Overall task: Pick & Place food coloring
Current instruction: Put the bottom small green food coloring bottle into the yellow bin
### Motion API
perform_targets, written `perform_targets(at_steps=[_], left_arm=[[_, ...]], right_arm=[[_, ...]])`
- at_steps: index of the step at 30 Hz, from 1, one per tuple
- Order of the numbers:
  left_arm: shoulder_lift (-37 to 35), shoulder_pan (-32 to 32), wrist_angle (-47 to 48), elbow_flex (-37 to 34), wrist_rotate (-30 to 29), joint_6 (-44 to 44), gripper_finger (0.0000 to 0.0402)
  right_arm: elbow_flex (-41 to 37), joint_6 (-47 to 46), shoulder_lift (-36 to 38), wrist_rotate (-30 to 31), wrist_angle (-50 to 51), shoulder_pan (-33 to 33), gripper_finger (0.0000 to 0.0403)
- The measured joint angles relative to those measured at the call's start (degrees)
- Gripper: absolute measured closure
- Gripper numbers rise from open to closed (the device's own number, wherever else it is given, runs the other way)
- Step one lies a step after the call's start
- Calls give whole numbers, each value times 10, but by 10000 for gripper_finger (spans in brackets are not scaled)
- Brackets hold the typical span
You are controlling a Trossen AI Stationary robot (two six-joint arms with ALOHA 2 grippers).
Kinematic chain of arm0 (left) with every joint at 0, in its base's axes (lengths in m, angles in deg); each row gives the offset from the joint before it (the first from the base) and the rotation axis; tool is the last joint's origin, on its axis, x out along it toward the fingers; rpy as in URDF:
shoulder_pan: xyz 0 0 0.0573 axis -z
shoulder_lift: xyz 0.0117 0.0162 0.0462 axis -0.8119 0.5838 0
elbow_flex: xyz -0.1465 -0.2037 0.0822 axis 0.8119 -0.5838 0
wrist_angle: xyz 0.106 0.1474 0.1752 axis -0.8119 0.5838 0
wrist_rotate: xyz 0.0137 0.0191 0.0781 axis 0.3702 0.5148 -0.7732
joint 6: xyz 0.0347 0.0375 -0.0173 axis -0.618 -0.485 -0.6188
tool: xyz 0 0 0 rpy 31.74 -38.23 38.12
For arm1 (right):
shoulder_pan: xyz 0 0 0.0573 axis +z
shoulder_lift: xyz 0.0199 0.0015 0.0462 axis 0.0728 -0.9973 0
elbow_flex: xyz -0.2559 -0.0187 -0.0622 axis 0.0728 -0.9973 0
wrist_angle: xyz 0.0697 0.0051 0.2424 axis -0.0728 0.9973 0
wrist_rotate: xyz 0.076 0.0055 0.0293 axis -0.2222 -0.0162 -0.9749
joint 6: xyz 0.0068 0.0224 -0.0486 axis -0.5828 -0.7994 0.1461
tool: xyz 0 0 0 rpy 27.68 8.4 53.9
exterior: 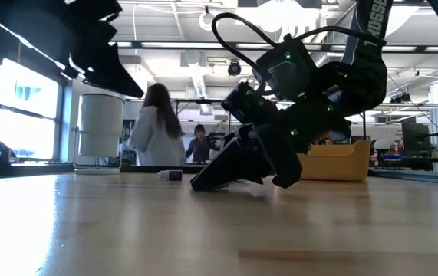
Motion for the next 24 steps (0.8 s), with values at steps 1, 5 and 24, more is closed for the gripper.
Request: perform_targets(at_steps=[1, 5, 24], left_arm=[[4, 0, -7, 0, 4, 4, 296], [31, 1, -52, 0, 9, 7, 296], [93, 2, -149, 0, 78, 6, 296]], right_arm=[[0, 0, 0, 3, 0, 1, 272], [-1, 0, 1, 15, -4, 9, 301], [-1, -72, 428, 429, 618, -3, 335]])
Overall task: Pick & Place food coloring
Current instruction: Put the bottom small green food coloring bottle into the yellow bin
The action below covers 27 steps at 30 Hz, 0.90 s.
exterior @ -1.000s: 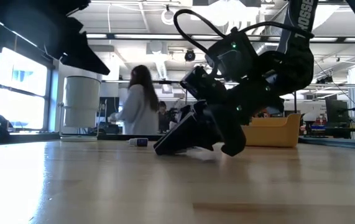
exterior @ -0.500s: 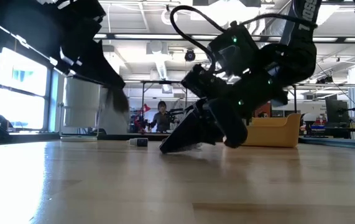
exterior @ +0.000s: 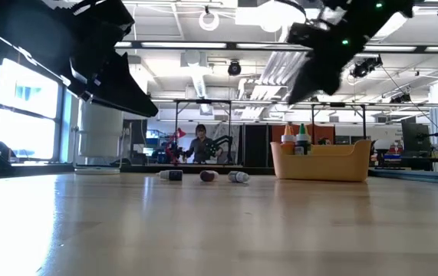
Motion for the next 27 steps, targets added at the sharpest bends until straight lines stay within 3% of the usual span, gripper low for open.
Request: perform_targets(at_steps=[5, 9, 16, 20, 27], left_arm=[[0, 0, -1, 0, -13, 0, 296], [0, 0, 0, 0, -21, 1, 296], [0, 0, 2, 0, 62, 5, 296], [0, 0, 3, 0, 72, 18, 296], [0, 0, 3, 0, 73, 18, 296]], right_arm=[[0, -141, 60, 25, 199, -63, 333], [-1, -175, 57, 21, 273, -123, 331], [-1, -98, 42, -96, 247, -211, 327], [-1, -48, 25, -160, 225, -250, 317], [-1, -12, -7, -105, 203, -267, 321]])
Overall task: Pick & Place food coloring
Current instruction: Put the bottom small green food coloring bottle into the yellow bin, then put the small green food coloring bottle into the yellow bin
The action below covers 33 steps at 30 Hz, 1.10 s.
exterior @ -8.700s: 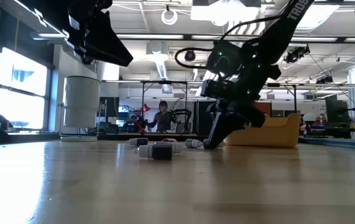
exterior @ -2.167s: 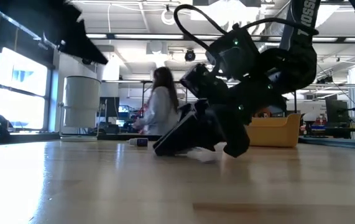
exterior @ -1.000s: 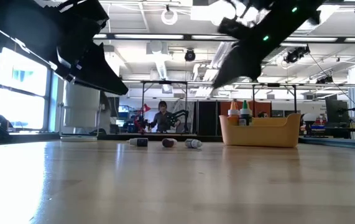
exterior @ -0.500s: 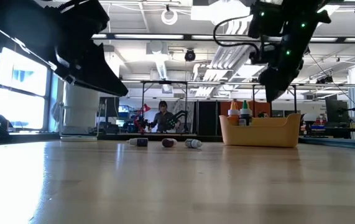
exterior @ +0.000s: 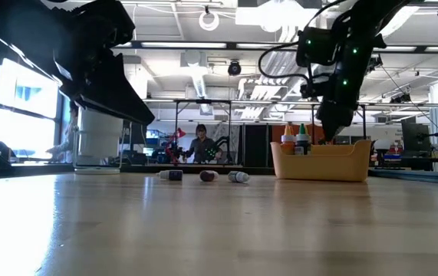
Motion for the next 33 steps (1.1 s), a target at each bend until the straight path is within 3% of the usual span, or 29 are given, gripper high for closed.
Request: perform_targets(at_steps=[3, 10, 15, 22, 26, 29, 33], left_arm=[[0, 0, 1, 0, 1, 0, 296], [0, 0, 1, 0, 1, 0, 296], [0, 0, 1, 0, 5, 10, 296], [0, 0, 0, 0, 7, 12, 296], [0, 0, 0, 0, 1, 12, 296], [0, 0, 0, 0, -2, 12, 296], [0, 0, -3, 0, -24, 29, 296]], right_arm=[[0, 23, -9, 14, 0, 1, 323], [0, 40, -26, -83, -9, -12, 313], [0, 7, -41, -73, -28, -32, 295], [0, 7, -36, -108, -26, -41, 277], [15, 16, -15, -85, 40, -23, 282], [60, -31, 7, -52, 130, 1, 294], [101, -94, 41, -112, 133, 52, 310]])
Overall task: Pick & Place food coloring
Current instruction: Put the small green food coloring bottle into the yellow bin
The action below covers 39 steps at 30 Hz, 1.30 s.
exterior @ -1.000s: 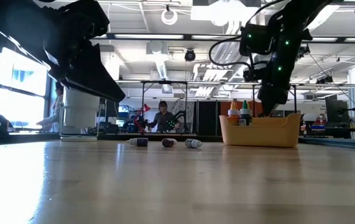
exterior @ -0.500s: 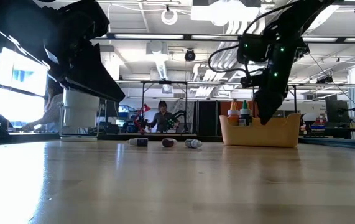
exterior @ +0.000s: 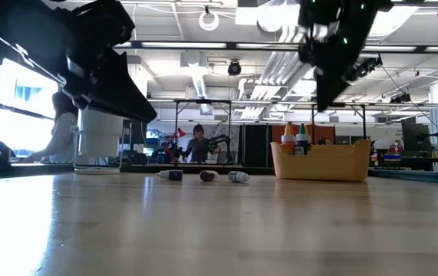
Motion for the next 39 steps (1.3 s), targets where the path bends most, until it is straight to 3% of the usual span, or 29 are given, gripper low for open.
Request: perform_targets(at_steps=[4, 6, 13, 17, 20, 27, 39], left_arm=[[0, 0, 0, 0, -23, 12, 296], [0, 0, 0, 0, -22, 12, 296], [0, 0, 0, 0, -21, 12, 296], [0, 0, 0, 0, -21, 12, 296], [0, 0, 0, 0, -21, 12, 296], [0, 0, -1, 0, -21, 17, 296], [0, 0, 0, 0, -21, 22, 296]], right_arm=[[-26, 30, 16, -104, -178, 64, 312], [-57, 50, 14, -122, -276, 95, 308], [-199, 58, -45, -63, -671, 156, 288], [-235, 76, -102, -53, -787, 164, 277], [-233, 78, -158, -55, -824, 164, 277], [-169, 72, -272, 13, -798, 163, 276], [-132, 22, -327, 23, -734, 146, 276]])
